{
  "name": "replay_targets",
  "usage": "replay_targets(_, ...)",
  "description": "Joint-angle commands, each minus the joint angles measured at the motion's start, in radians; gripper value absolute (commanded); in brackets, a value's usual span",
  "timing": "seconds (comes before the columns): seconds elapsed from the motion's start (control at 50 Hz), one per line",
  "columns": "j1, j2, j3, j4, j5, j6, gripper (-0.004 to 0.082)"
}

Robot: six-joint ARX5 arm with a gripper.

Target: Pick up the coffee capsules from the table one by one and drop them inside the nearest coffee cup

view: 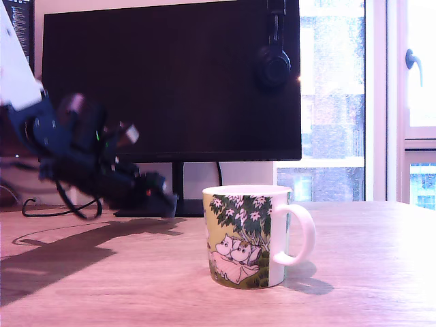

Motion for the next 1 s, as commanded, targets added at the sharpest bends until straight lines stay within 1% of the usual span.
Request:
replay_targets(0.0, -0.003, -0.052, -0.04, 0.008, 0.01, 0.013, 0.018)
replay_targets(0.2, -0.003, -0.164, -0.152, 0.018, 0.012, 0.024, 0.018)
replay_targets(0.36, -0.008, -0.29, -0.263, 0.062, 0.011, 0.019, 0.018)
replay_targets(0.46, -0.01, -0.364, -0.32, 0.066, 0.011, 0.015, 0.018)
replay_targets(0.48, -0.01, -0.376, -0.33, 0.068, 0.011, 0.0, 0.018)
replay_targets(0.54, -0.014, -0.407, -0.361, 0.075, 0.011, -0.002, 0.018)
replay_targets(0.56, -0.016, -0.42, -0.372, 0.076, 0.011, -0.011, 0.018)
replay_targets(0.8, -0.056, -0.519, -0.483, 0.09, 0.007, -0.03, 0.018)
replay_targets(0.84, -0.067, -0.536, -0.505, 0.106, -0.009, -0.031, 0.018)
replay_targets(0.94, -0.091, -0.588, -0.553, 0.113, -0.018, -0.039, 0.018)
replay_targets(0.96, -0.094, -0.597, -0.56, 0.113, -0.019, -0.054, 0.018)
replay_targets(0.98, -0.099, -0.608, -0.57, 0.114, -0.019, -0.058, 0.018)
